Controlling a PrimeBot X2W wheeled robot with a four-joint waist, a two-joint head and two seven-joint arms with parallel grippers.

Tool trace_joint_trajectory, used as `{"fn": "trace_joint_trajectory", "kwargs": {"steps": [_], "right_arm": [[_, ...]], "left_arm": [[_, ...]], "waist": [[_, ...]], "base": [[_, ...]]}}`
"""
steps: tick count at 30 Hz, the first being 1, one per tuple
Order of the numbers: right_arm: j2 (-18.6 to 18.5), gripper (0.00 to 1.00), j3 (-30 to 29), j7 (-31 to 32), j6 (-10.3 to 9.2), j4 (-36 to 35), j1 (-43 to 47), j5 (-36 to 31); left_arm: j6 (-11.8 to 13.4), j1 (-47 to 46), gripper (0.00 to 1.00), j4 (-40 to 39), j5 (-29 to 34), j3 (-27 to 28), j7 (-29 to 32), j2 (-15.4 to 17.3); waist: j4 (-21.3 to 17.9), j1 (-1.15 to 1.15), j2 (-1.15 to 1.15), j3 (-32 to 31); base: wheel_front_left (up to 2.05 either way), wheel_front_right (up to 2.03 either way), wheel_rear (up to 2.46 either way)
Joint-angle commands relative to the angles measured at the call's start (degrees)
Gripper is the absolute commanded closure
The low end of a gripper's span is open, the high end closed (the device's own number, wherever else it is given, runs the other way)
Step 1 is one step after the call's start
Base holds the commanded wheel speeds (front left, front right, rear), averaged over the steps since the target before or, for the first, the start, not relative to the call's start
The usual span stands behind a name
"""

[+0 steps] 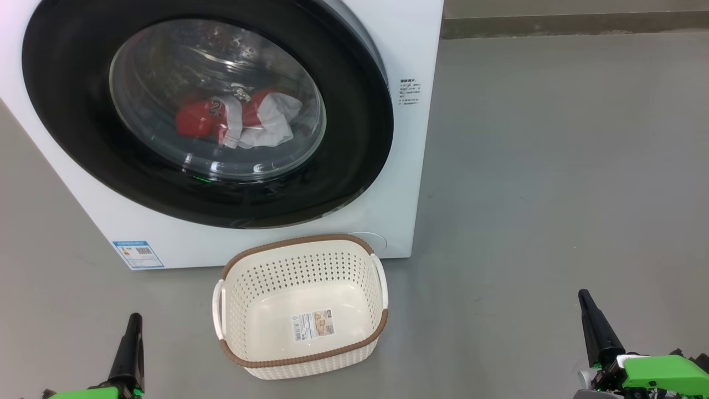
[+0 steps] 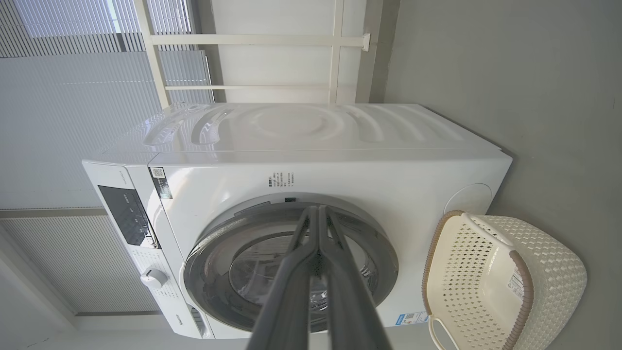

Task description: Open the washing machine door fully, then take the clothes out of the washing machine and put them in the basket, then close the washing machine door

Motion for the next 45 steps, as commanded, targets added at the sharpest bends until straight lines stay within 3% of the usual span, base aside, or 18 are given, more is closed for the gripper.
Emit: {"fn": "trace_joint_trajectory", "kwargs": {"steps": [1,27,28,37,45], "right_arm": [[-0.3,1.0,1.3,0.4,0.58,-1.5,-2.6,-0.6],[-0.2,1.0,1.2,0.4,0.58,-1.5,-2.6,-0.6],[0.0,0.0,0.0,0.0,0.0,0.2,0.1,-0.4],[0.1,0.0,0.9,-1.2,0.03,0.8,0.9,-1.2],[-0.9,0.0,2.7,-2.6,0.07,1.0,1.1,-6.3]], "left_arm": [[-0.2,-2.4,1.0,-1.4,0.4,1.9,0.4,0.8],[-0.2,-2.4,1.0,-1.4,0.5,2.0,0.4,0.8],[0.0,0.0,0.0,0.2,0.0,0.0,0.0,-0.1],[0.0,1.0,0.0,0.2,1.0,-0.6,-1.1,-0.3],[0.0,1.4,0.0,-0.8,5.4,-1.4,-2.6,0.3]], "waist": [[0.0,0.0,0.0,0.0],[0.0,0.0,0.0,0.0],[0.0,0.0,0.0,0.0],[0.1,0.13,0.0,-0.1],[0.2,0.0,0.0,0.0]], "base": [[0.0,0.0,0.0],[0.0,0.0,0.0],[0.0,0.0,0.0],[0.0,0.0,0.0],[0.0,0.0,0.0]]}}
